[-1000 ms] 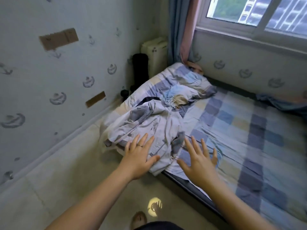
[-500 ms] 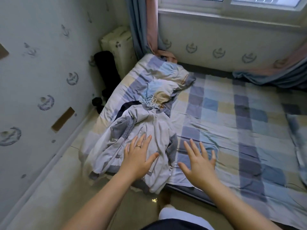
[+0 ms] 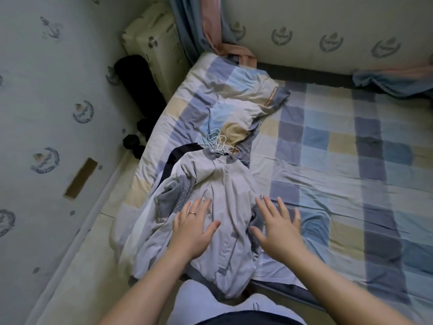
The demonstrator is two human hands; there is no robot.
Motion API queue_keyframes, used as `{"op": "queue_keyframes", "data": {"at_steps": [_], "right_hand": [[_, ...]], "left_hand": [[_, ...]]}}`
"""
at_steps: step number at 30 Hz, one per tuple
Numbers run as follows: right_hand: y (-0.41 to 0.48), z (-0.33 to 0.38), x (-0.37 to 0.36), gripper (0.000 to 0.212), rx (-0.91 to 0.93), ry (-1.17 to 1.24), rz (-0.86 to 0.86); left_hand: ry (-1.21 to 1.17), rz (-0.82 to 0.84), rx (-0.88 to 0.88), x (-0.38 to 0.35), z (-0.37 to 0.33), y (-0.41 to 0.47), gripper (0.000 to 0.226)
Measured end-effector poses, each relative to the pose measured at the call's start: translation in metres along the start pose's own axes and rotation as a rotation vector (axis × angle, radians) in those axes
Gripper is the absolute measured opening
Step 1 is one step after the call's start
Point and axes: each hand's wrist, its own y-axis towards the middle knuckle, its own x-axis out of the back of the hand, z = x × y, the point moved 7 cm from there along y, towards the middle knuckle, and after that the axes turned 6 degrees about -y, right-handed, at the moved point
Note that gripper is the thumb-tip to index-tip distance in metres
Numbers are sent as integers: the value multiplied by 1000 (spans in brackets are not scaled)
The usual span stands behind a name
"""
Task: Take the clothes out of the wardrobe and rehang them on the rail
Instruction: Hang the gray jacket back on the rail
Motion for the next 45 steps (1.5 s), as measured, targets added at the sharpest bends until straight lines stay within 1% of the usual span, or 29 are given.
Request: {"op": "queue_keyframes", "data": {"at_steps": [5,11,13,16,23,25,28,30,32,36,41,43,45], "right_hand": [[56,9,-22,75,-46,-19,65],[144,19,-90,71,-119,8,176],[170,22,-100,70,-134,22,182],[232,24,-133,69,-152,41,178],[368,16,-193,67,-177,53,121],[399,11,-205,69,-172,37,103],[437,3,-217,73,-123,-57,12],[456,-6,-226,75,-119,-71,1],[472,-14,-234,77,-124,-48,38],[488,-23,-236,74,-141,2,57],[489,-32,-228,72,-186,46,77],[486,-37,-225,70,-190,135,84],[481,-43,-221,60,-168,253,51]], "left_hand": [[-1,108,-17,-5,28,66,64],[-37,185,26,-24,96,181,66],[2,191,0,-28,108,212,66],[99,204,-35,-49,131,272,67],[278,133,-115,-84,167,397,67],[315,86,-130,-88,175,429,69],[385,-12,-176,-88,183,467,72],[389,-33,-179,-88,189,487,72],[356,-42,-148,-88,192,501,72],[388,-115,-172,-86,182,512,60],[209,-177,-128,-77,175,505,31],[126,-199,-137,-72,173,495,26],[38,-208,-164,-66,176,483,21]]}}
